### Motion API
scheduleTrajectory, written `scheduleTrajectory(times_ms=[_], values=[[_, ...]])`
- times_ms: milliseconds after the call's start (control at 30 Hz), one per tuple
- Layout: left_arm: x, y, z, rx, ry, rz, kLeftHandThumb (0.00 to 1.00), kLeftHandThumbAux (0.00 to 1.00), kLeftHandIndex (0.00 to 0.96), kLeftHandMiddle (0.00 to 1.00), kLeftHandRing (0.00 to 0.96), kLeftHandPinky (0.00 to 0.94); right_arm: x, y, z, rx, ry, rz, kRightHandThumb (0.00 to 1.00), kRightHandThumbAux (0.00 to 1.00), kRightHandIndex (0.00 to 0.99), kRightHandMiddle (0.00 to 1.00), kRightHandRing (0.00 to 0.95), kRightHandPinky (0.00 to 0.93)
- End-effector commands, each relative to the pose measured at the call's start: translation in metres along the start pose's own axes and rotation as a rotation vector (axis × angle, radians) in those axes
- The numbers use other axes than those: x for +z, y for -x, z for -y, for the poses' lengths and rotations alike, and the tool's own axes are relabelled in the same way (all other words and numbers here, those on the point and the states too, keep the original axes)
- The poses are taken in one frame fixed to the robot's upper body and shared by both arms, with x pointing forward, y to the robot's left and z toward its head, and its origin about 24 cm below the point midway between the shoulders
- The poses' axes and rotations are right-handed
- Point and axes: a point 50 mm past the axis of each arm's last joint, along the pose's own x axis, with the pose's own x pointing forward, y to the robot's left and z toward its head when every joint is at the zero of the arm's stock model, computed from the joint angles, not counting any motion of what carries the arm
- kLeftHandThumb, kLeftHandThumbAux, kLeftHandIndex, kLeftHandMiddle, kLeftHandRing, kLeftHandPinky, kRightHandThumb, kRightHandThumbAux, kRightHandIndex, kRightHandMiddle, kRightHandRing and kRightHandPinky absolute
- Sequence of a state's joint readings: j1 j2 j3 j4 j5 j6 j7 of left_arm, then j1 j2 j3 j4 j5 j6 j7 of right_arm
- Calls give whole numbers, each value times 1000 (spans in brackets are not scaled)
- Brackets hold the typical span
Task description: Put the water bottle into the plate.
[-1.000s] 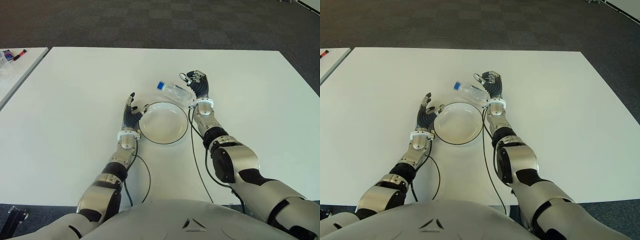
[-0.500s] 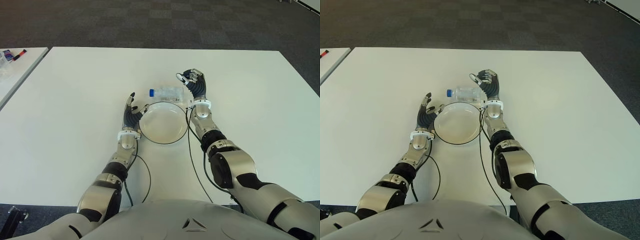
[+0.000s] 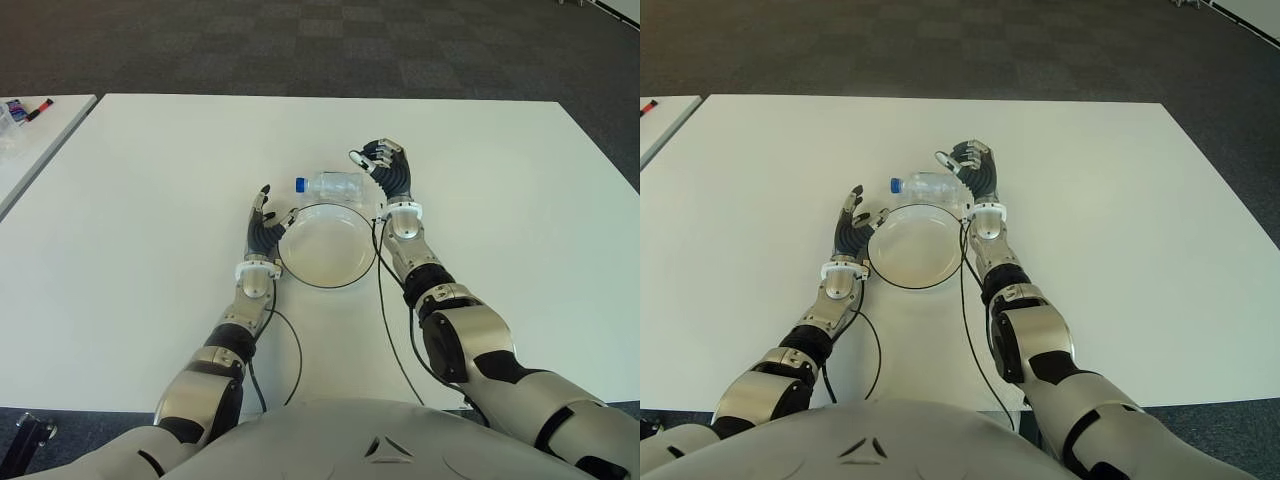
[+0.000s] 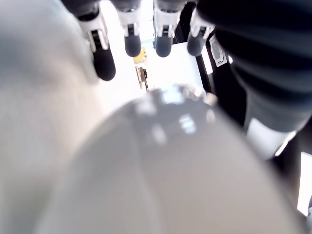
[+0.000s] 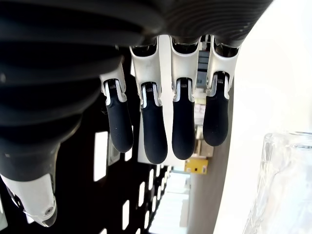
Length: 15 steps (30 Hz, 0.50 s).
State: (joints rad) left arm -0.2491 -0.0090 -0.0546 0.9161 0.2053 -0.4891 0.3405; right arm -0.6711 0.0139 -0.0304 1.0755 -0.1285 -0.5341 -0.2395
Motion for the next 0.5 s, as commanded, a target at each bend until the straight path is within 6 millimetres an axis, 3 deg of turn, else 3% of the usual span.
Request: scheduleTrajectory(times_ms=[33,500], values=[[-41,30,9,-41,-21,-213,246,616,25,0,0,0,-6,4,2,6,-18,-24,952,655,427,493,472,515],[-41,29,9,-42,-23,-217,251,617,21,0,0,0,-7,4,2,6,-38,-32,951,655,427,490,474,516]])
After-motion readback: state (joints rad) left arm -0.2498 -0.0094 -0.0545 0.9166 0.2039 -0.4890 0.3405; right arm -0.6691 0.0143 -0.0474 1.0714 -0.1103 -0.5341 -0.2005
